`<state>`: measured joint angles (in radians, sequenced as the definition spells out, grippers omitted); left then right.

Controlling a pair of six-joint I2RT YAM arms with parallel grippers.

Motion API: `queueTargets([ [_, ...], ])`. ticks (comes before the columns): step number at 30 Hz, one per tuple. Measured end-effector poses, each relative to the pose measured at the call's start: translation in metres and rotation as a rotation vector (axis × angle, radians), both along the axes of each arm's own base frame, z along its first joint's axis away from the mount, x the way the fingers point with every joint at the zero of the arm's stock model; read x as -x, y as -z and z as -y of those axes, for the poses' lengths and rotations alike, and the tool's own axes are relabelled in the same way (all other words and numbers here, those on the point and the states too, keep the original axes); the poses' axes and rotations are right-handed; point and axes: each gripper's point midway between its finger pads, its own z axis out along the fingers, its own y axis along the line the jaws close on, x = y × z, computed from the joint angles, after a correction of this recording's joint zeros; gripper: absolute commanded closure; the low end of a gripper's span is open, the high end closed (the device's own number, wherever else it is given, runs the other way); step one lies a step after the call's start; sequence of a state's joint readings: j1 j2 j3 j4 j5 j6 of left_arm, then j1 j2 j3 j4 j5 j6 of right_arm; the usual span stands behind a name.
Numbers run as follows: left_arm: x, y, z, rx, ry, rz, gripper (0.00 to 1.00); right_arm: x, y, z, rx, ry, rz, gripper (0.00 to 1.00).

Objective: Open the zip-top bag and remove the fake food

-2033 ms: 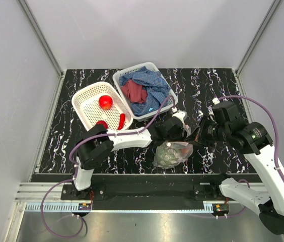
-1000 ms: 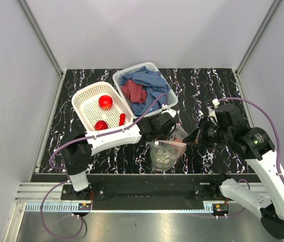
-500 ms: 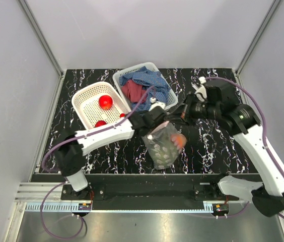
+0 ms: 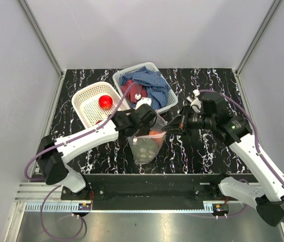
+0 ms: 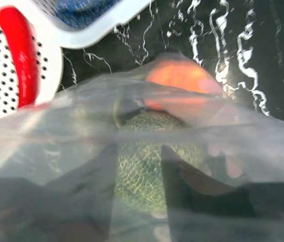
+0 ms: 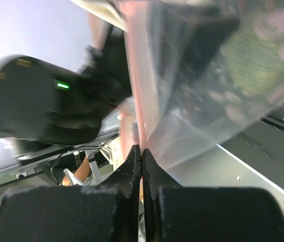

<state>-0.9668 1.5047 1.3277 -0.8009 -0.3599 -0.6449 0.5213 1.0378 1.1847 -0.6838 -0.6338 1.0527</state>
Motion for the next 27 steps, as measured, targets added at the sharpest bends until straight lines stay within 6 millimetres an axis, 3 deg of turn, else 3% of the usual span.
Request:
queueTargets([
  [4,0.001,0.025,0.010,-0.020,0.002,-0.061,0.77,0.009,0.035,0.006,0.039,0.012,-0.073,1.00],
  [5,0.002,0.030,0.014,-0.016,0.008,-0.076,0.83,0.010,0.039,0.007,0.044,0.017,-0.079,1.00],
  [7,0.003,0.037,0.024,0.011,0.026,-0.098,0.84,0.011,0.039,0.009,0.043,0.024,-0.077,1.00],
  [14,0.008,0.039,0.050,0.105,0.091,-0.109,0.71,0.013,0.033,0.011,0.032,0.036,-0.054,1.00],
  [18,0.005,0.053,0.060,0.105,0.105,-0.125,0.67,0.011,0.032,0.012,0.034,0.048,-0.052,1.00],
  [22,0.004,0.073,0.068,0.087,0.118,-0.147,0.53,0.009,0.032,0.013,0.041,0.065,-0.055,1.00],
  [27,0.000,0.074,0.077,0.115,0.129,-0.125,0.39,0.005,0.022,0.013,0.039,0.082,-0.040,1.00],
])
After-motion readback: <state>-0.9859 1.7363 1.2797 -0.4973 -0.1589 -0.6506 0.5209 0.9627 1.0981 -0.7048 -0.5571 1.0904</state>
